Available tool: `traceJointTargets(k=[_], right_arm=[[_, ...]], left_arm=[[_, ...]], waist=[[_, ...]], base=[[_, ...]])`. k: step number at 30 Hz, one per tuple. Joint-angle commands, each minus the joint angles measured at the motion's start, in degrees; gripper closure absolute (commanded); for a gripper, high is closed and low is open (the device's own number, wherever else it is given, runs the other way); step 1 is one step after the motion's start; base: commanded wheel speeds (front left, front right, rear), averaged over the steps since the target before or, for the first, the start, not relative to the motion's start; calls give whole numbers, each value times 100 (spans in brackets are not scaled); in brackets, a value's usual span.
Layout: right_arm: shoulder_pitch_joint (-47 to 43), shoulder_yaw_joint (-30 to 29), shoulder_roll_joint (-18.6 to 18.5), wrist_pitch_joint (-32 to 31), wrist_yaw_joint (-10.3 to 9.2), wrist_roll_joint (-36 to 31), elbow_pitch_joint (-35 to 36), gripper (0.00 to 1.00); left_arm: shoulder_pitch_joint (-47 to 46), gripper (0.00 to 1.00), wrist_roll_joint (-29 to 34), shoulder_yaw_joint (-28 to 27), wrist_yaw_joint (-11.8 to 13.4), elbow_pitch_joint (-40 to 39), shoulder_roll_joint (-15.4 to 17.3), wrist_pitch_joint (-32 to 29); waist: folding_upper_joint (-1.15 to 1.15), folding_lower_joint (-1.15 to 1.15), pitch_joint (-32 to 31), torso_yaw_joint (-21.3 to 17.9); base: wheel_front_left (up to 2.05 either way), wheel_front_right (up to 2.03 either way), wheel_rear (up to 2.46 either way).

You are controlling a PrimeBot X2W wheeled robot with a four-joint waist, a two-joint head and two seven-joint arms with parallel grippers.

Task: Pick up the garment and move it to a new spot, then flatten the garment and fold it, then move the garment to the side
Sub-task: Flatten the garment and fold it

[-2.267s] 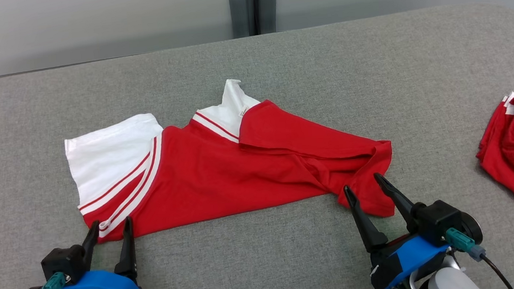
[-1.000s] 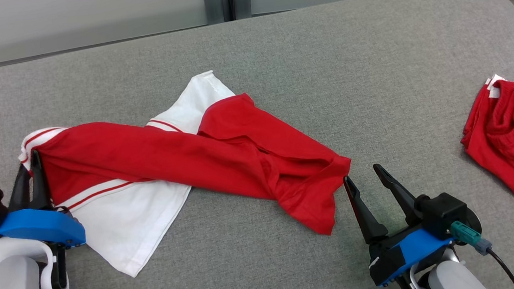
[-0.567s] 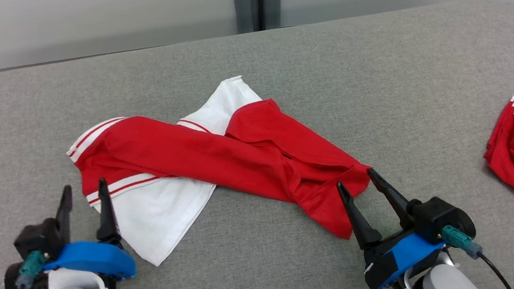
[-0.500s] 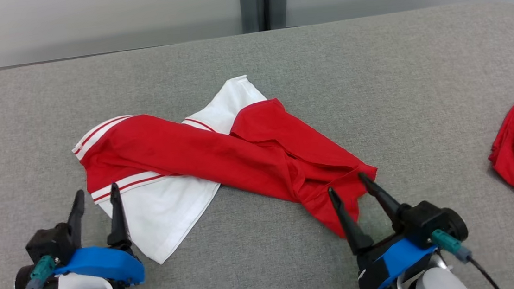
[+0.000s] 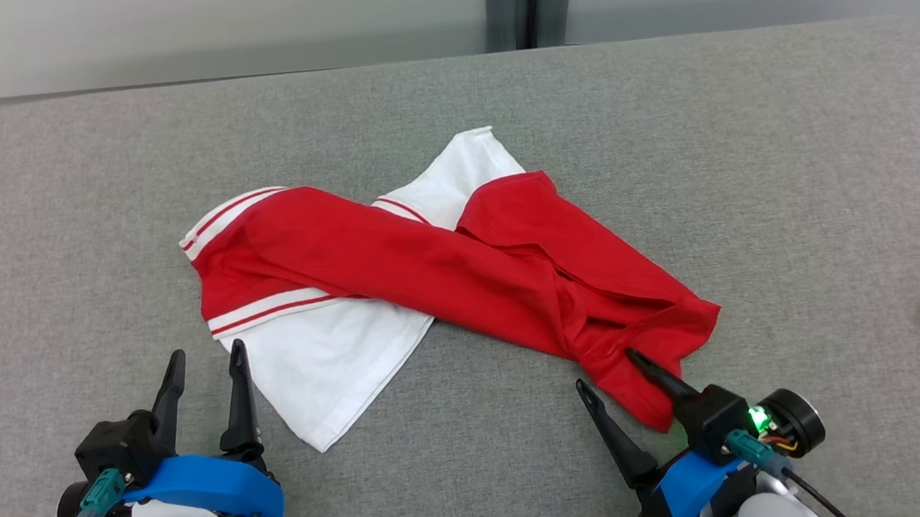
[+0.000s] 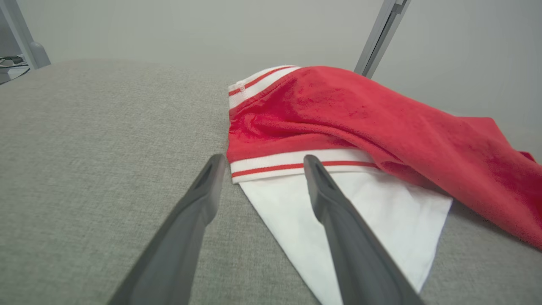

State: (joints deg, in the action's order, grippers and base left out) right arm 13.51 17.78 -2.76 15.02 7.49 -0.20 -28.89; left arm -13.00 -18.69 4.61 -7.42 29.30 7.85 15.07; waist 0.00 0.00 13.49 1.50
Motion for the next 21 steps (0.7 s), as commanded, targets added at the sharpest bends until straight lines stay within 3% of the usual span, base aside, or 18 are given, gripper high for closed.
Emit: traceJointTargets(k=[1,2,3,4,7,8,15,21], right_arm=[[109,-29,-26,23,2,-13,-42,0],[141,-57,-26,22,1,-22,-98,0],[174,-74,-26,23,1,-26,-127,10],[203,-88,-26,22,1,-19,-167,37],[294,-131,-26,22,1,80,-168,96],[298,-132,-26,22,2,77,-155,100],[143,-317,-27,22,1,260,50,100],[-88,-1146,-25,21,1,609,607,100]], left_arm=[[-50,0,-19,27,-10,-31,33,13],[-53,0,-47,51,-10,-32,42,13],[-57,0,-60,67,-10,-38,52,13],[-63,0,-88,79,-10,-50,62,13],[-69,0,-126,119,-11,-66,87,13],[-67,0,-134,136,-11,-80,98,13],[86,0,-156,196,-11,-67,110,13],[169,0,-83,230,-11,-67,85,13]], waist=[[0,0,31,36],[0,0,50,58],[0,0,66,74],[0,0,88,90],[0,0,125,116],[0,0,130,118],[0,0,17,34],[0,0,-161,-167]], base=[[0,0,0],[0,0,0],[0,0,0],[0,0,0],[0,0,0],[0,0,0],[0,0,0],[0,0,0]])
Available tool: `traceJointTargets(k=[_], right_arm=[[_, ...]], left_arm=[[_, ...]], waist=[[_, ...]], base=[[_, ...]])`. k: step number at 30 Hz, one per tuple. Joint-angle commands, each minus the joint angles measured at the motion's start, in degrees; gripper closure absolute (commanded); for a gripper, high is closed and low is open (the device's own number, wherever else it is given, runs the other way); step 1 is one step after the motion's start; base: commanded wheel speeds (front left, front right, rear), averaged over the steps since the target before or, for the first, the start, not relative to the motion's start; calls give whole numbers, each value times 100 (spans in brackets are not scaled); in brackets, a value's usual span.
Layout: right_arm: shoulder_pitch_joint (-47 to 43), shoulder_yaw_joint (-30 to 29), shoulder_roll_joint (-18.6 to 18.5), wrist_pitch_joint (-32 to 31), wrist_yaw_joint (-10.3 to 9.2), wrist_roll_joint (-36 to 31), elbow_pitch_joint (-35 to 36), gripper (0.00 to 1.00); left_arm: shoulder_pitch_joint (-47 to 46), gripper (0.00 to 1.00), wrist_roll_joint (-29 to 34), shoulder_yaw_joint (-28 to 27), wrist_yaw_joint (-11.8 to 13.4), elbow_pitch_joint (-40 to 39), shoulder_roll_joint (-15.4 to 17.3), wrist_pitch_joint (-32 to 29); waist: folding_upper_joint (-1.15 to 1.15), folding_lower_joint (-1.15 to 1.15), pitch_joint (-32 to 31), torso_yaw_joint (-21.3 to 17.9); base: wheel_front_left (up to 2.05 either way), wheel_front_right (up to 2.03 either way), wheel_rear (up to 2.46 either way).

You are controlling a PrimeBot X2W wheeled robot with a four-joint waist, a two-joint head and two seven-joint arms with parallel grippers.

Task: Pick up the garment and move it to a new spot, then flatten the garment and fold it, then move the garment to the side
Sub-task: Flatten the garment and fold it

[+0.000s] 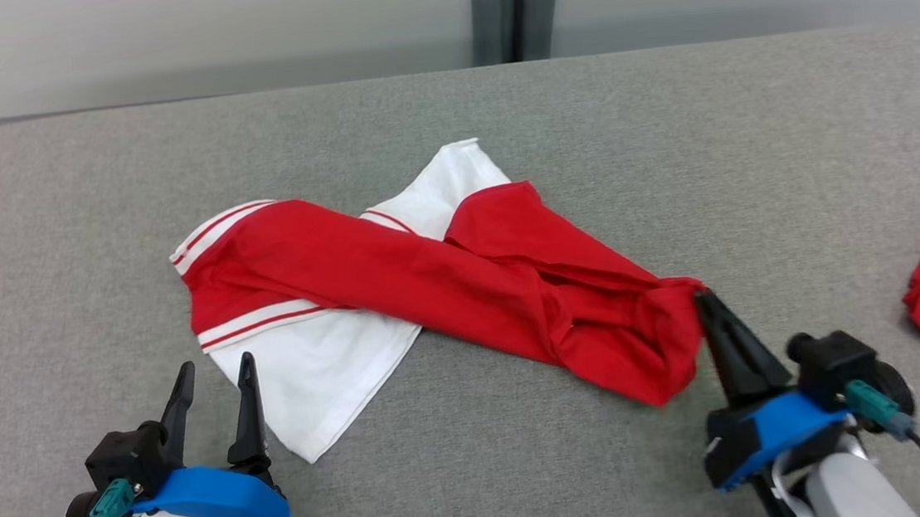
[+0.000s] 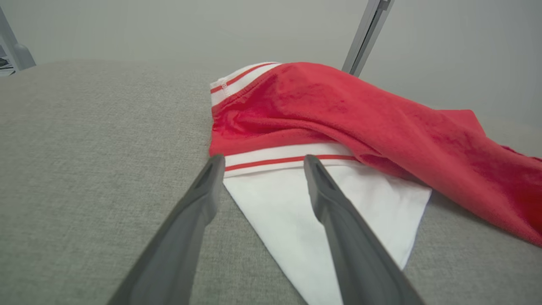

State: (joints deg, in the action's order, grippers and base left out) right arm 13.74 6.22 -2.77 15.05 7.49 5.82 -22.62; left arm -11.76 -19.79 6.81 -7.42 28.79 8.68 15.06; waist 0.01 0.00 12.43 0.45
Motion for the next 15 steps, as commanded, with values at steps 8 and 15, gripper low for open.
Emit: traceJointTargets(k=[8,15], right_arm=[[-414,-1296,-22,20,1,-99,-102,77],[-342,-1838,-20,20,2,-186,-181,0]], left_arm=[[213,0,127,-3,-11,55,-95,14],[349,0,182,-22,-11,164,-138,14]], waist=[[-1,0,-285,-312],[-1,0,-453,-392]], base=[[0,0,0],[0,0,0]])
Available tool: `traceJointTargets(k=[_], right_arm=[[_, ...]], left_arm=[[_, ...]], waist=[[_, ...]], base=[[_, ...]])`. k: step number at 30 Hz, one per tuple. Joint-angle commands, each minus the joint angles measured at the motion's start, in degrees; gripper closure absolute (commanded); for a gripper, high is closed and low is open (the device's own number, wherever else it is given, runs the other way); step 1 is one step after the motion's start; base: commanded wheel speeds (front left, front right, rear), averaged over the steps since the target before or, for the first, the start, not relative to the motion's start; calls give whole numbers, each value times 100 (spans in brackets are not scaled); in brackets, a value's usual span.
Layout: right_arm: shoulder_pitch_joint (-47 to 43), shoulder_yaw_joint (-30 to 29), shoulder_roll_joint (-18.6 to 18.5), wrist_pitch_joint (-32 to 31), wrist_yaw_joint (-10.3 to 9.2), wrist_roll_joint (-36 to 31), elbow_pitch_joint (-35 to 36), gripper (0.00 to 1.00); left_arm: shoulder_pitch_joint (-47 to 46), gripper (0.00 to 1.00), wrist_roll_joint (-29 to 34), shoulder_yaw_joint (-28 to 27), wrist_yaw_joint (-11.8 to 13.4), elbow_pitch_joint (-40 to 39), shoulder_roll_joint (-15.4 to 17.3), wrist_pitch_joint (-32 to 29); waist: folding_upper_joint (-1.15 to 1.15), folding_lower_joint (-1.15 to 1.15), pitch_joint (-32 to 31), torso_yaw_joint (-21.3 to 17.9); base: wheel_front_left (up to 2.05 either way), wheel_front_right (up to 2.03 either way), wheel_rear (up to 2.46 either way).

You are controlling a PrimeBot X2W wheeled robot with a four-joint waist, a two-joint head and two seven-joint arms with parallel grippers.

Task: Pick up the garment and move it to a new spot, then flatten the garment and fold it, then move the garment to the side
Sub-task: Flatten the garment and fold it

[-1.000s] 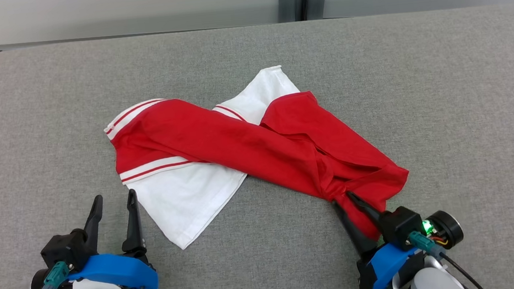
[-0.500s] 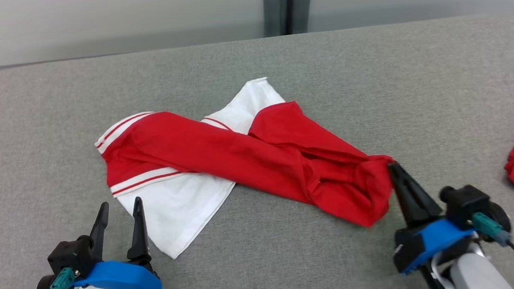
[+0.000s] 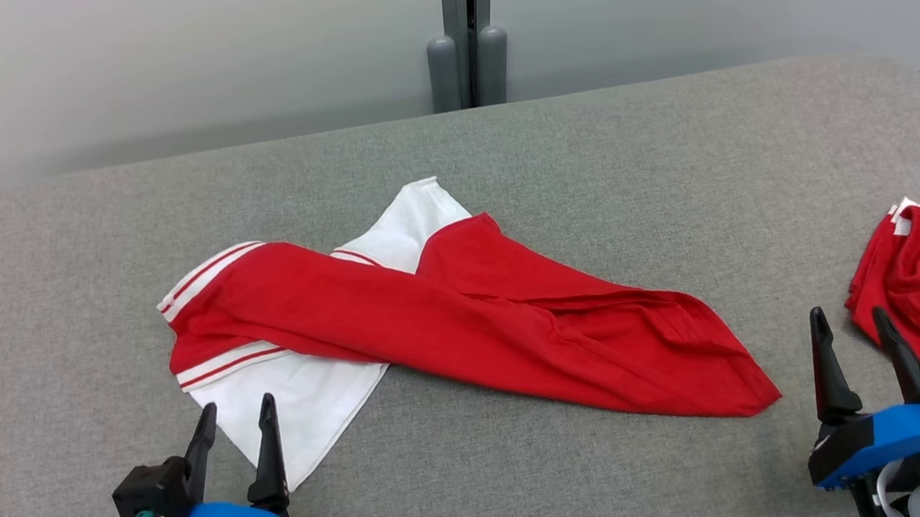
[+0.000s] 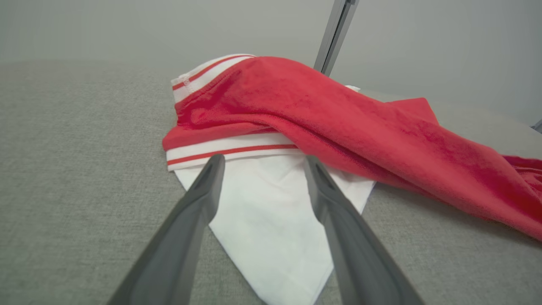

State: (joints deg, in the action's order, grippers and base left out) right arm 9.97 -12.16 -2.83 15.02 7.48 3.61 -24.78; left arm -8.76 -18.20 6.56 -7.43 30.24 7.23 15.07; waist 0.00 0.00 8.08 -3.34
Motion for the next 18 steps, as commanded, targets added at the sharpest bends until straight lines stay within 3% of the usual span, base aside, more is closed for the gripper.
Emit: traceJointTargets(k=[1,10,18], right_arm=[[38,43,-14,22,3,127,65,0],[146,1123,-22,22,2,214,794,0],[-258,1552,-21,23,2,148,179,0]], left_arm=[[55,0,30,-23,-9,29,0,13],[190,0,442,-533,-9,61,-122,12],[436,0,770,-757,-10,179,-271,13]], waist=[[0,0,-56,-16],[0,0,-327,46],[0,0,-646,163]], base=[[0,0,0],[0,0,0],[0,0,0]])
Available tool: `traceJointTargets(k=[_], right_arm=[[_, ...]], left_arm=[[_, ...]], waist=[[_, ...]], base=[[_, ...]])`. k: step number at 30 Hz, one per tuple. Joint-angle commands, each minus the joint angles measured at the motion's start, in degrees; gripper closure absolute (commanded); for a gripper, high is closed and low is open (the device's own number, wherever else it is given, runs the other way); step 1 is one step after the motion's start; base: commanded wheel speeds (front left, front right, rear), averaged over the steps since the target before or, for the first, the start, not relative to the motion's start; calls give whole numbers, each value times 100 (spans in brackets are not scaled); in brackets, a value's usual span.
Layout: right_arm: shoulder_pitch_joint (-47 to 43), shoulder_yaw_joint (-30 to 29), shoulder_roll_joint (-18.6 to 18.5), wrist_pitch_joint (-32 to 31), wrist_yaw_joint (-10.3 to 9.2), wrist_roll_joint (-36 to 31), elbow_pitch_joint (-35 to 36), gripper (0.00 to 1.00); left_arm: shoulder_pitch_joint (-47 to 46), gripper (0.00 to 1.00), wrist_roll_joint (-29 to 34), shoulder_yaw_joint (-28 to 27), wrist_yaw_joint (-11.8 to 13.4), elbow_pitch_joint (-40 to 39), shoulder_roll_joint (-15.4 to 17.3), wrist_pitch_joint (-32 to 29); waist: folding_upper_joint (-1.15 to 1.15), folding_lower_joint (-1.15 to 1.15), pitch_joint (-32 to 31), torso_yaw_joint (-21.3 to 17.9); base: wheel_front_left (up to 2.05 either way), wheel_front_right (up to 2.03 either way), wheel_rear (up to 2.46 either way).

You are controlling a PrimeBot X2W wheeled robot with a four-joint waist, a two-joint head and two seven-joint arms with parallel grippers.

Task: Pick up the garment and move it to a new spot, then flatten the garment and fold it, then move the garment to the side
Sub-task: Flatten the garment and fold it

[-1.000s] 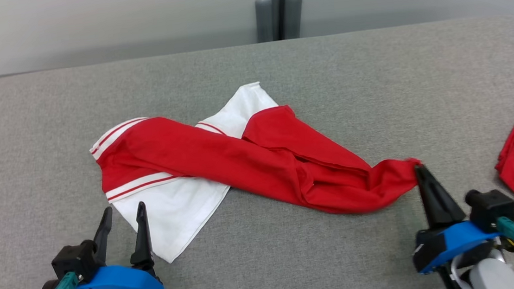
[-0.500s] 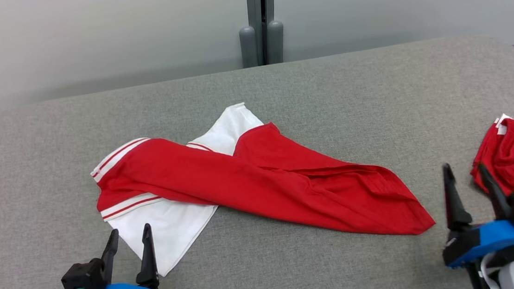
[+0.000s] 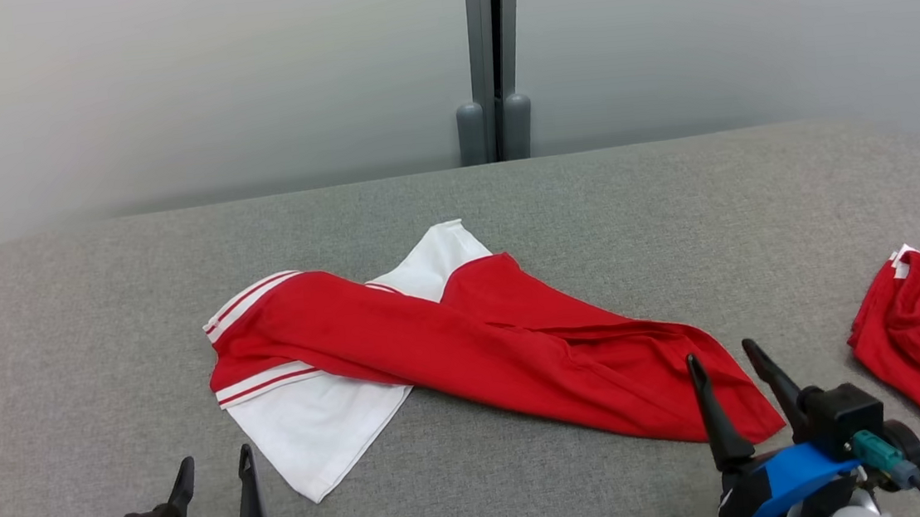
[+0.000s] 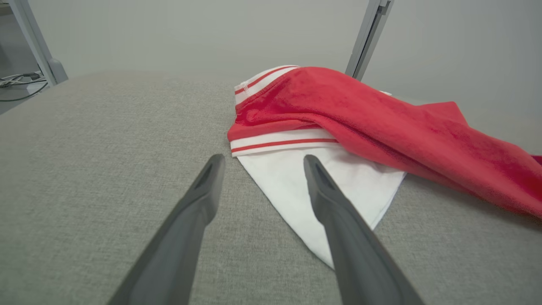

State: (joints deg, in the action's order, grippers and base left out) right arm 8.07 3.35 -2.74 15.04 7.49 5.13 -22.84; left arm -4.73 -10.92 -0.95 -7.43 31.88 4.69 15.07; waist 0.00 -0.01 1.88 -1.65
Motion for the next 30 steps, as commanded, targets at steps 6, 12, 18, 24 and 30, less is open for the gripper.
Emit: traceJointTargets(k=[6,12,18,24,30], right_arm=[[-228,163,-28,22,1,-75,-228,0],[-252,276,-27,22,1,-142,-314,0],[-193,331,-27,21,1,-413,-800,0],[27,96,-28,21,1,-747,-1258,0],[162,-226,-27,21,1,-1098,-1508,0]], left_arm=[[160,0,89,-87,-10,34,-85,13],[160,0,95,-91,-10,-5,-117,12],[35,0,34,9,-10,-64,-134,12],[-43,0,-66,109,-10,-125,-81,12],[-88,0,-164,167,-10,-140,-13,12]], waist=[[0,1,-70,7],[0,1,-41,2],[0,1,98,68],[0,1,279,201],[0,1,393,309]], base=[[0,0,0],[0,0,0],[0,0,0],[0,0,0],[0,0,0]])
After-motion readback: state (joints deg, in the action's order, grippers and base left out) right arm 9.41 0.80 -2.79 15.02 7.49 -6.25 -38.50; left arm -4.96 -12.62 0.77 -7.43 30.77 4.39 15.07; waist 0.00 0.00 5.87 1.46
